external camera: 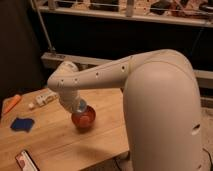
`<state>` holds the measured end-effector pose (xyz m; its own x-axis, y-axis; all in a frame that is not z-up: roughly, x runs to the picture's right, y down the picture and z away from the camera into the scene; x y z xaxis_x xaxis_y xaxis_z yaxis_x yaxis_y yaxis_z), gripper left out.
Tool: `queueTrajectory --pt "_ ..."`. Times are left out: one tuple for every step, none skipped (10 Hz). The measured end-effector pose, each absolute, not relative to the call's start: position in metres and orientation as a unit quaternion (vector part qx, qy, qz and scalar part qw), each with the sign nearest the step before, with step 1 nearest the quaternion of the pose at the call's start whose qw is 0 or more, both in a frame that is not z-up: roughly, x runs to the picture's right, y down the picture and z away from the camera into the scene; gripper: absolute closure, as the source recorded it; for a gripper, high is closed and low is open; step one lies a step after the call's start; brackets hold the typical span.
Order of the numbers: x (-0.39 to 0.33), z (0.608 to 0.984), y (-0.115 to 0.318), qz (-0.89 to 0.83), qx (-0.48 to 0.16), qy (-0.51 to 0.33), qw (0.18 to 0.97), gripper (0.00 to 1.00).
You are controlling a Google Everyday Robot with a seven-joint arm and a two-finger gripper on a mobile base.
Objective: Place the ceramic cup in the ceramic bowl
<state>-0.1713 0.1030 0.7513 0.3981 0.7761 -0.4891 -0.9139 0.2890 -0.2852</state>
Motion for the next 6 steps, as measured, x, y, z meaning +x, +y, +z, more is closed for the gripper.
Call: queueTrajectory --pt "-0.165 0.763 0.108 0.54 -0.266 0.133 0.787 1.0" --pt "-0.16 0.774 0.114 0.549 -0.271 0.135 0.779 1.0" --pt "-0.156 0.784 0.119 0.555 -0.274 0.138 0.774 1.0" --pt "-0.154 0.793 0.123 0.558 -0.277 0.142 0.769 1.0" --pt "-0.152 0.799 0.126 0.559 -0.279 0.147 0.767 1.0" --pt "-0.151 0.808 0.133 0.557 -0.285 0.158 0.764 0.97"
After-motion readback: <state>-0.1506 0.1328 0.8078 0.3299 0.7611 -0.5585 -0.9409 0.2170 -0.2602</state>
